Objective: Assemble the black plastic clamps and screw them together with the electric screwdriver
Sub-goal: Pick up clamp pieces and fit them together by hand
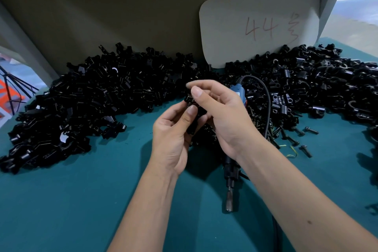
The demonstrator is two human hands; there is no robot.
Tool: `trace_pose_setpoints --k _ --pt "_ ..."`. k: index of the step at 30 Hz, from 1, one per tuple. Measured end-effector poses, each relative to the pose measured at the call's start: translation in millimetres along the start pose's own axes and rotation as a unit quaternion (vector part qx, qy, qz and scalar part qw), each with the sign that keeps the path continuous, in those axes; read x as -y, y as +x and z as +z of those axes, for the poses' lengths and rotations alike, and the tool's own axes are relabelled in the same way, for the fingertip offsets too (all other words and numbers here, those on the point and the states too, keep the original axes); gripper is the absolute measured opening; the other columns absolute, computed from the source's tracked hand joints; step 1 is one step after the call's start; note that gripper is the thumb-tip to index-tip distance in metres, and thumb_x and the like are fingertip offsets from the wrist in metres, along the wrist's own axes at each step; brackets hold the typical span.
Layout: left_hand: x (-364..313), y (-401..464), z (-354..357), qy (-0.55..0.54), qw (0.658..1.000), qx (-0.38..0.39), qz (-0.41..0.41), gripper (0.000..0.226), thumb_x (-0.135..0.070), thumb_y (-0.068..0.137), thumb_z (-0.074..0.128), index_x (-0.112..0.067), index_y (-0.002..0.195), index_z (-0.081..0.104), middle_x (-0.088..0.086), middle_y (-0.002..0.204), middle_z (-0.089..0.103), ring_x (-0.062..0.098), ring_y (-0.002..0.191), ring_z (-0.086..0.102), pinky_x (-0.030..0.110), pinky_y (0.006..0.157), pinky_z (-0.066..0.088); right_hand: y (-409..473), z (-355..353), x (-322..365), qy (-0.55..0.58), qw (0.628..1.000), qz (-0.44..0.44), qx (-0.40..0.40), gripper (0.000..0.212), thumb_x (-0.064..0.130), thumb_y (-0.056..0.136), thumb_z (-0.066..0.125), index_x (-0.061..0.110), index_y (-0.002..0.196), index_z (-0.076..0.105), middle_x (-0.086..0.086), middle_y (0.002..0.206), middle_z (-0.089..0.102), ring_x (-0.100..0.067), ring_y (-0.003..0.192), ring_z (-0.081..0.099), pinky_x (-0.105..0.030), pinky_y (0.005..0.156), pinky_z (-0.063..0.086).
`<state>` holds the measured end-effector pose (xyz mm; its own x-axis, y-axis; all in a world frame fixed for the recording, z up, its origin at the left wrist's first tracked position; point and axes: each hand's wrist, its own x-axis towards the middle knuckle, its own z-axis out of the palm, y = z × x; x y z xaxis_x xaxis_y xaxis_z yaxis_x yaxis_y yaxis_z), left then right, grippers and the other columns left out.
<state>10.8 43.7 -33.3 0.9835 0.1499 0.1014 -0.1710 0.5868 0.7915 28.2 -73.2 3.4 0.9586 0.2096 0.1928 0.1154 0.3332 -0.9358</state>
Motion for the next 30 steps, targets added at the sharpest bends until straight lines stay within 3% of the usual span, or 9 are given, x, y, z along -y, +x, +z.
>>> trace_pose_setpoints --k 3,7,12,15,18,20,23,27,30 --pt "0.3 -0.2 -2.6 0.008 1.0 -0.007 0.002 0.034 -0.012 0.08 0.075 -0.001 0.112 0.074 0.017 0.109 0.077 0.023 0.099 0.076 0.027 0.08 0.06 0.1 -0.2 0.9 -0.002 1.0 0.015 -0.012 0.012 0.009 0.095 0.073 0.014 0.084 0.076 -0.001 0.079 0.072 -0.009 0.074 0.066 -0.021 0.061 0.053" --pt "3.8 -1.5 -0.1 0.03 1.0 0.003 0.001 0.036 -0.012 0.079 0.077 0.001 0.112 0.074 0.019 0.108 0.077 0.025 0.098 0.075 0.029 0.078 0.06 2.1 -2.0 -3.1 -0.012 0.998 0.026 -0.064 0.028 0.02 0.083 0.087 0.014 0.069 0.063 -0.014 0.077 0.066 -0.025 0.071 0.064 -0.032 0.059 0.052" --pt "2.8 0.6 -1.2 0.011 1.0 -0.014 0.01 0.032 -0.009 0.078 0.076 -0.001 0.109 0.074 0.017 0.107 0.077 0.023 0.097 0.076 0.027 0.078 0.06 2.3 -3.8 -4.3 0.015 1.0 0.018 -0.005 0.012 0.011 0.096 0.072 0.017 0.087 0.076 0.003 0.082 0.071 -0.012 0.082 0.064 -0.023 0.066 0.051" --pt "2.5 -0.2 -2.0 0.02 1.0 -0.011 0.013 0.033 -0.009 0.078 0.076 0.0 0.109 0.074 0.017 0.105 0.077 0.024 0.096 0.076 0.028 0.078 0.06 2.3 -2.2 -5.4 0.013 0.999 0.02 -0.032 0.021 0.01 0.091 0.078 0.02 0.073 0.073 -0.001 0.077 0.071 -0.014 0.075 0.066 -0.024 0.062 0.052" --pt "4.3 -1.5 1.0 0.043 0.999 0.002 0.015 0.033 -0.011 0.075 0.08 -0.001 0.106 0.077 0.017 0.106 0.077 0.024 0.094 0.075 0.028 0.076 0.06 2.7 -0.7 -6.4 -0.007 0.998 0.014 -0.065 0.036 0.019 0.085 0.086 0.021 0.063 0.057 -0.007 0.073 0.065 -0.018 0.068 0.062 -0.03 0.057 0.051" --pt "4.6 -1.1 2.0 0.03 0.999 -0.013 0.012 0.034 -0.01 0.073 0.08 -0.001 0.106 0.076 0.017 0.105 0.077 0.024 0.091 0.076 0.028 0.075 0.061 2.3 -1.7 -6.5 -0.006 0.999 0.009 -0.049 0.031 0.025 0.091 0.081 0.021 0.069 0.059 -0.005 0.075 0.061 -0.015 0.07 0.059 -0.028 0.056 0.049" --pt "2.1 0.8 -1.8 0.0 1.0 -0.017 0.012 0.031 -0.007 0.077 0.077 0.0 0.107 0.074 0.017 0.105 0.077 0.026 0.093 0.076 0.029 0.079 0.061 2.0 -3.2 -4.6 0.005 1.0 0.005 -0.014 0.014 0.014 0.099 0.069 0.018 0.087 0.072 0.007 0.077 0.066 -0.005 0.073 0.06 -0.019 0.061 0.049" --pt "2.2 -0.7 -2.1 0.023 1.0 -0.007 0.014 0.03 -0.011 0.077 0.079 -0.003 0.106 0.077 0.017 0.106 0.077 0.024 0.096 0.075 0.028 0.078 0.06 3.0 -0.2 -6.8 -0.015 0.998 0.009 -0.063 0.021 0.016 0.09 0.081 0.013 0.075 0.066 -0.001 0.072 0.068 -0.017 0.07 0.063 -0.031 0.061 0.054" --pt "3.1 -0.7 -0.5 0.031 0.999 -0.014 0.009 0.03 -0.011 0.078 0.079 -0.004 0.107 0.077 0.016 0.106 0.077 0.022 0.093 0.075 0.026 0.075 0.059 2.4 0.4 -8.6 -0.022 0.998 -0.005 -0.062 0.022 0.022 0.092 0.081 0.017 0.076 0.065 0.0 0.074 0.066 -0.015 0.071 0.062 -0.03 0.06 0.053"
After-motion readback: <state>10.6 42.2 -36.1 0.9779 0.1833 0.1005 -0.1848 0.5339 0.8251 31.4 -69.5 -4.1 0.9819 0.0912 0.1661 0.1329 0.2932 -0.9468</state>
